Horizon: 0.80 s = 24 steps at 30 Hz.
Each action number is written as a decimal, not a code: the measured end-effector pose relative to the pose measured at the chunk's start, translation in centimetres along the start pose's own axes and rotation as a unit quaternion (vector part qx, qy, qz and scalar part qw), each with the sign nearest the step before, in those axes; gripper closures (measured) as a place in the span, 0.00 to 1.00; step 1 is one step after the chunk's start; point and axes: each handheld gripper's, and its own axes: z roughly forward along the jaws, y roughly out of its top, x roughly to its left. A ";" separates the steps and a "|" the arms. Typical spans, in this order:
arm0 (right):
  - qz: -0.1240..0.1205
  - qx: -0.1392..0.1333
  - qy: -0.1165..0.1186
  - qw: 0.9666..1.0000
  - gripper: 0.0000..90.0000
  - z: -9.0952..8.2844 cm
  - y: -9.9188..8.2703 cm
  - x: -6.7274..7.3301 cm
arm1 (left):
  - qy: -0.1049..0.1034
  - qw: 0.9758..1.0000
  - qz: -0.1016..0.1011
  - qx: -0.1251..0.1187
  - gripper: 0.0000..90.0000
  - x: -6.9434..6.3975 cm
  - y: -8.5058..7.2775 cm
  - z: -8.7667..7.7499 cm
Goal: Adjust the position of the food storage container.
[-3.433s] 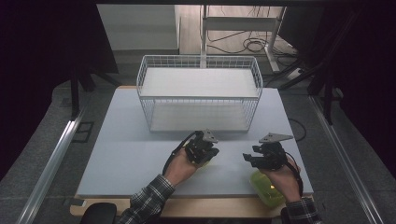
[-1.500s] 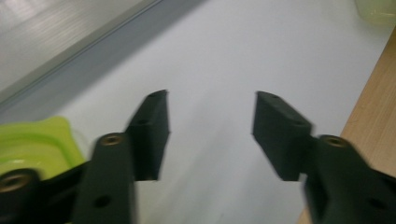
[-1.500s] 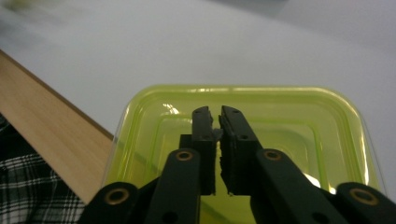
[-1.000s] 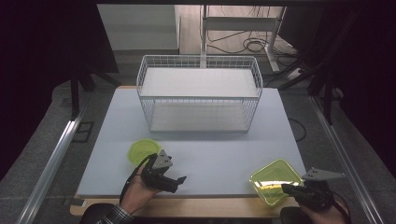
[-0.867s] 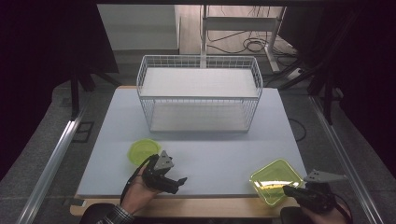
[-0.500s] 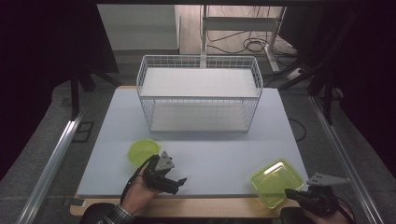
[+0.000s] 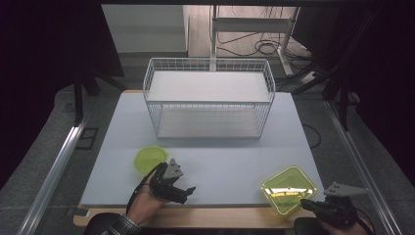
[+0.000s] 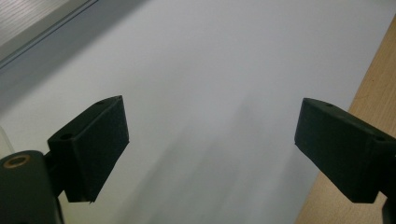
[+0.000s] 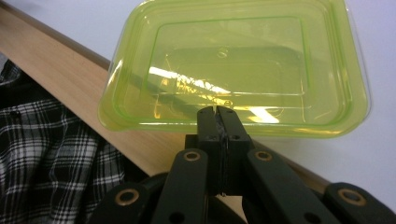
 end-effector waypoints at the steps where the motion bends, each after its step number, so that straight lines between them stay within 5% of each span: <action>1: -0.001 -0.002 0.000 1.000 0.98 0.2 0.1 0.0 | -0.001 1.000 -0.001 0.000 0.11 0.0 0.0 0.0; 17: -0.010 -0.032 0.010 0.999 0.98 3.9 3.6 -0.1 | -0.004 1.000 -0.011 0.004 0.10 0.1 0.0 0.4; 24: -0.009 -0.013 0.026 1.000 0.98 5.8 5.7 -0.4 | 0.003 1.000 -0.022 0.008 0.09 0.2 0.0 0.4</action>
